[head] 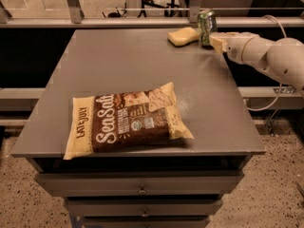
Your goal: Move green can near sponge
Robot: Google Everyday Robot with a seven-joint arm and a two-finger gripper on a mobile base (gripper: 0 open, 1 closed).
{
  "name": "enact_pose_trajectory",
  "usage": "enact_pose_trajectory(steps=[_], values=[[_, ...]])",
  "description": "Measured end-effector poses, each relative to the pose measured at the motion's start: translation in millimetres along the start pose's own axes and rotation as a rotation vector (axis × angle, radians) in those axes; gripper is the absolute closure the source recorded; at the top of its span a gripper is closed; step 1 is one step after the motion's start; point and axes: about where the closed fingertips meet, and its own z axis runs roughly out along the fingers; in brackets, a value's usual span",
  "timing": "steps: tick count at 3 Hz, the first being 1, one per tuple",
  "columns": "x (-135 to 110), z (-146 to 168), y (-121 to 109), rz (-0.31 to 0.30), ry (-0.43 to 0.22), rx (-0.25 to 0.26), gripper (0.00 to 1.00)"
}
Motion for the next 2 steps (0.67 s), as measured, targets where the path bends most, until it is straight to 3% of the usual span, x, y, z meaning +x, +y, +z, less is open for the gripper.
enact_pose_trajectory(steps=[1, 2], values=[[1, 21, 6, 0.000, -0.013, -0.027, 0.94], [8, 36, 10, 0.011, -0.017, -0.045, 1.00]])
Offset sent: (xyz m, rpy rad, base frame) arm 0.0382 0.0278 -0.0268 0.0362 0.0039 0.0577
